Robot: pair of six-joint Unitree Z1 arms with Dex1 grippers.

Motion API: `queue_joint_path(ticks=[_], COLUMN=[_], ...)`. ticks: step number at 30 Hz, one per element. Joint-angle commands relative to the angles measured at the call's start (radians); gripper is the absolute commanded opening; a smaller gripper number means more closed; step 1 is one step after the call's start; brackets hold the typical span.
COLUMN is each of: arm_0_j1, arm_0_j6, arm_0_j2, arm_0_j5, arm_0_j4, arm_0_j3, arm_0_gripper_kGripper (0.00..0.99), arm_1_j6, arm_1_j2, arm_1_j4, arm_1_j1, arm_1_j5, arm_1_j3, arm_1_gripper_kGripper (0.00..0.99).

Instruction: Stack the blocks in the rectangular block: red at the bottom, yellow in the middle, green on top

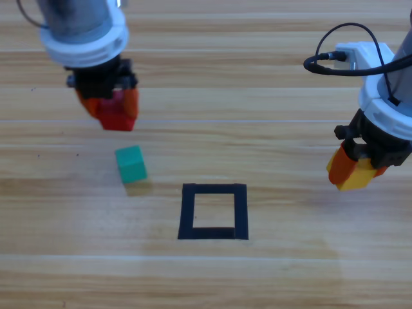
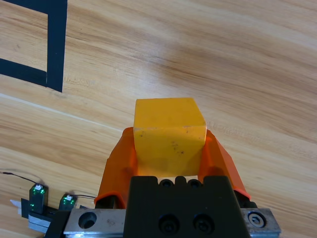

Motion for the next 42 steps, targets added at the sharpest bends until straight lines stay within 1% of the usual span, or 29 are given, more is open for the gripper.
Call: queue_joint_path(ticks=[1,3,6,12,17,21,31,42], arm_0_j1=[-0.139,-0.156,-0.190,-0.233,-0.248,-0.254,-0.277,-0.286], arm_0_j6=[-0.120,-0.164,-0.225,-0.305,-0.359,-0.370,-0.377,-0.371], arm_0_j2=[0.137,0.166,0.216,0.282,0.309,0.343,0.418,0.446], arm_0_j5=[0.009,-0.017,-0.038,-0.061,-0.069,-0.089,-0.091,-0.089], arm_0_j4=[0.037,0.037,0.037,0.037,0.037,0.037,0.035,0.035], arm_0_j3=[-0.087,-0.095,-0.120,-0.144,-0.176,-0.206,-0.235,-0.256], arm_0_gripper_kGripper=[0.000,0.000,0.000,0.000,0.000,0.000,0.000,0.000], arm_1_j6=[0.028,0.034,0.034,0.033,0.031,0.031,0.031,0.030], arm_1_j2=[-0.079,-0.072,-0.069,-0.066,-0.057,-0.049,-0.043,-0.036], arm_1_j4=[-0.007,-0.007,-0.007,-0.007,-0.007,-0.007,-0.008,-0.010], arm_1_j1=[0.024,0.024,0.024,0.024,0.024,0.024,0.024,0.024], arm_1_j5=[-0.032,-0.033,-0.033,-0.033,-0.038,-0.038,-0.050,-0.050], arm_1_j3=[0.013,0.012,0.012,0.016,0.013,0.013,0.013,0.013], arm_1_gripper_kGripper=[0.006,0.006,0.006,0.006,0.006,0.006,0.006,0.006])
